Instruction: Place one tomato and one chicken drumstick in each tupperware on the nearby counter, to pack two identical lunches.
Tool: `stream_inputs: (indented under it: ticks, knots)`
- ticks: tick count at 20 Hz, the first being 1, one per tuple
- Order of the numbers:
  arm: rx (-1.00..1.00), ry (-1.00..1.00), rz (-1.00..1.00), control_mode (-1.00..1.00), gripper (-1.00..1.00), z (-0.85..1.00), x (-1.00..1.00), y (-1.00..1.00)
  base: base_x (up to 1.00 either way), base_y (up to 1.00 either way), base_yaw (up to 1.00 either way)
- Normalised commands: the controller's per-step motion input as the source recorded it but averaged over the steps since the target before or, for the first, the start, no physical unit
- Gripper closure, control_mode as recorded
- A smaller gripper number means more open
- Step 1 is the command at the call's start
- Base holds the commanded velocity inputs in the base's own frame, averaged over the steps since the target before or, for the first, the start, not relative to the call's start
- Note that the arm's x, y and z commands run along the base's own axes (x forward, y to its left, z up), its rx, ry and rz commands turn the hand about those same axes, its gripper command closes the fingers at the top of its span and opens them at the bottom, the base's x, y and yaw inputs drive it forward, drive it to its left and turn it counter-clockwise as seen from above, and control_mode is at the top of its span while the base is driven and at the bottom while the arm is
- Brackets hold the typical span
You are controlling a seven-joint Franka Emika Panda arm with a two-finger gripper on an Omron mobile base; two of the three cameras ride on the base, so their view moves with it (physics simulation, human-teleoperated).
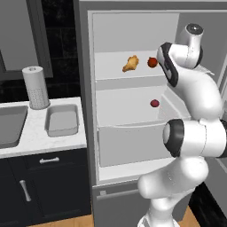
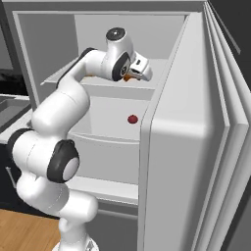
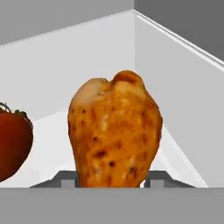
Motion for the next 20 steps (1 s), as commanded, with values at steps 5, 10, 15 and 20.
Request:
stream_inputs:
  ticks: [5,10,15,20]
  knots:
    - [-0.04,-0.02,0.07,-1.0,1.0,-0.01,-0.85,0.68,0.0,0.0,0.0]
    - [-0.03,-0.02,0.0,-1.0,1.0,0.0,-1.0,0.34,0.0,0.0,0.0]
    - [-0.04,0.01,0.01,-1.0,1.0,-0.12,-1.0,0.37,0.0,0.0,0.0]
    - [-0.03,0.01,0.07,-1.0,1.0,-0.4,-1.0,0.29,0.0,0.0,0.0]
